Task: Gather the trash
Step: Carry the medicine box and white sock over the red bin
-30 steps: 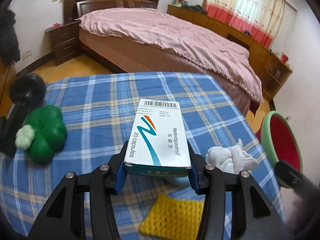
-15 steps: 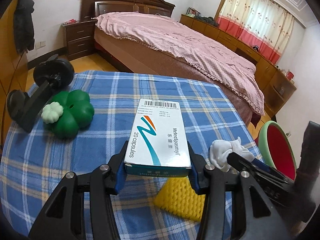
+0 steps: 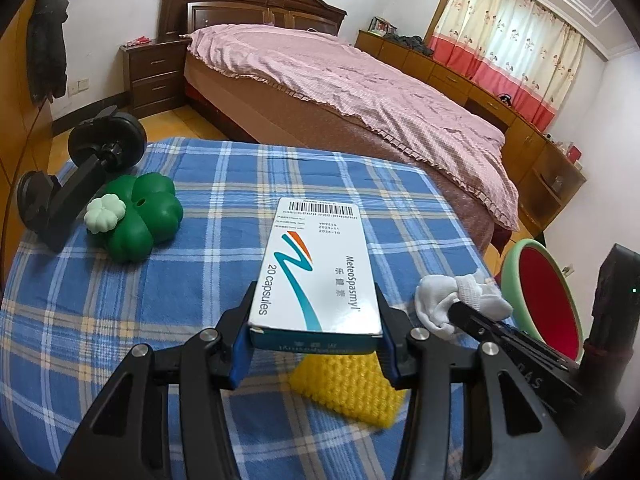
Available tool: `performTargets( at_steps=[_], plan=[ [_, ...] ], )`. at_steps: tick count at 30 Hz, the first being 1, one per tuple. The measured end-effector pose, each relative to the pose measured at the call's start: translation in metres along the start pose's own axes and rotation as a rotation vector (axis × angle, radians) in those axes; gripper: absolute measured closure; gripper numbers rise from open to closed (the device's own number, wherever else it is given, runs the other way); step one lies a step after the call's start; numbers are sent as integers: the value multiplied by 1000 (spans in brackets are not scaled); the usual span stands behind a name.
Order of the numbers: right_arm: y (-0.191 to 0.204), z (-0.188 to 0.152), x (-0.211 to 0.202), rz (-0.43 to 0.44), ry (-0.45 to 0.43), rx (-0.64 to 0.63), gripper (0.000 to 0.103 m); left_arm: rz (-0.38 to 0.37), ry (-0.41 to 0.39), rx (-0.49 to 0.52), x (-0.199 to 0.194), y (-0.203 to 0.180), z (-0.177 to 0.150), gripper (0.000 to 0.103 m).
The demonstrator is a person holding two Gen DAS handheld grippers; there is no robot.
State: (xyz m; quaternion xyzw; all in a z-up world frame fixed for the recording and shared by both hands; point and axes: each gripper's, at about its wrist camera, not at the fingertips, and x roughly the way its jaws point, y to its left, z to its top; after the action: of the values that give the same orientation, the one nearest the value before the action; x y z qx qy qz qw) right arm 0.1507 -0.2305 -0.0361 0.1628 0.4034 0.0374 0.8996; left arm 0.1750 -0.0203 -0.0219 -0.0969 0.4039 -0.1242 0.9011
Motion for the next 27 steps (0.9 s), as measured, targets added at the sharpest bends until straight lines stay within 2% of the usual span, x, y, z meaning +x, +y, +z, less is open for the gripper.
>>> performTargets(
  at_steps=[17, 27],
  plan=[
    [-20, -12, -106, -7, -226, 41, 81, -98, -66, 85, -47, -59, -10, 52],
    [-50, -16, -155, -46, -325, 80, 81, -163, -78, 138, -55, -101, -12, 52]
  ],
)
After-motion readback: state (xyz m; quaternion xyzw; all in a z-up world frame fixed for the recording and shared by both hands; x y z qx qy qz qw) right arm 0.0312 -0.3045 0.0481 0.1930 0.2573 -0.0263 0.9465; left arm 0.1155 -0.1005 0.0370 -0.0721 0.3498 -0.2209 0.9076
